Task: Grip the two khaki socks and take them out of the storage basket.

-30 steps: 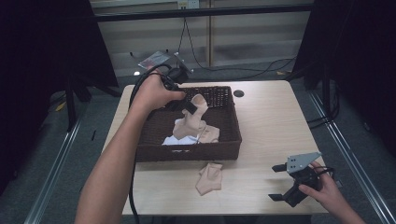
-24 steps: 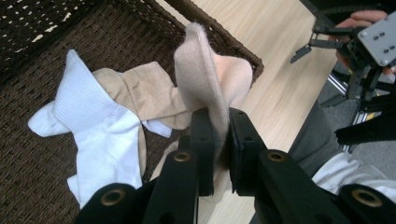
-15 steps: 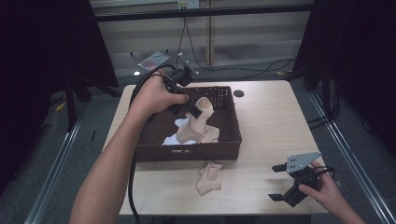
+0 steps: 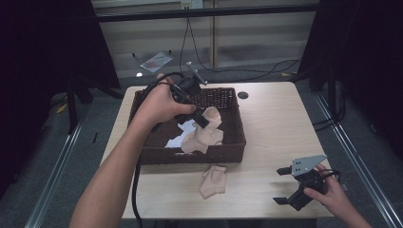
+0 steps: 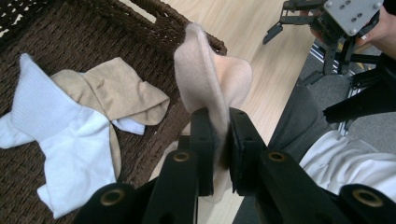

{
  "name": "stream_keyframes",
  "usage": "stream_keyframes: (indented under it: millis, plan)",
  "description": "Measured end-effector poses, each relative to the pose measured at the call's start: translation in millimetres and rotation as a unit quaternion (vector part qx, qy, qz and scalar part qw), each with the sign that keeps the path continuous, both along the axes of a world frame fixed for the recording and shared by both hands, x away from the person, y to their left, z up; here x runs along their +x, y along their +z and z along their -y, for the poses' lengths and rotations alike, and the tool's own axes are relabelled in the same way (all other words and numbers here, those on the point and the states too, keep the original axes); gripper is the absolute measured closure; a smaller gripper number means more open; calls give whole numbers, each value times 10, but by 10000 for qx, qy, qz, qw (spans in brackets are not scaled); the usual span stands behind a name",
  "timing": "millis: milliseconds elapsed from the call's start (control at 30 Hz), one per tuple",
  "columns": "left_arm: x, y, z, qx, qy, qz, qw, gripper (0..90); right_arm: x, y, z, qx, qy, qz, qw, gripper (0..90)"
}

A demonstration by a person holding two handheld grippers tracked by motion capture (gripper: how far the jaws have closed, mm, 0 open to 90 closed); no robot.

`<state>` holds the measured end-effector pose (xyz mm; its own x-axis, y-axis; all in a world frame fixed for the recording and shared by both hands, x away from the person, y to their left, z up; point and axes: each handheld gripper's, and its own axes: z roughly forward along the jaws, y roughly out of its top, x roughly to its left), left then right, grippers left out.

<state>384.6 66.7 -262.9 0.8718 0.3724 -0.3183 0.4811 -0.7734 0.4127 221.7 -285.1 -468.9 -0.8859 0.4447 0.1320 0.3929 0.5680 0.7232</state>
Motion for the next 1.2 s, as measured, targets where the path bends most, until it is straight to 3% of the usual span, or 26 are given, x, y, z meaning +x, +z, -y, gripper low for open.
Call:
stream_keyframes:
  millis: [400, 700, 733, 767, 833, 933, 1200]
  plan:
    - [-85, -274, 68, 39, -175, -10, 9998, 813, -1, 1, -1, -9, -4, -22, 10000, 8]
    - [-166, -438, 122, -52, -282, -9, 9996, 790, -2, 4, 4, 5, -19, -3, 10000, 9]
    - [-188, -479, 134, -118, -334, 91, 9993, 641, -3, 3, 2, 5, -9, -25, 10000, 9]
    - [-188, -479, 134, -118, -334, 91, 9993, 572, -3, 3, 2, 5, -9, -25, 10000, 9]
    - [-206, -510, 135, -80, -413, 113, 9991, 548, -2, 2, 1, -4, -7, -21, 10000, 8]
    - [-244, -577, 118, -202, -345, 128, 9991, 359, -3, 6, 0, -3, -11, -21, 10000, 9]
    - [-306, -671, 76, -158, -335, 409, 9985, 163, -1, 2, -7, -15, -16, -23, 10000, 8]
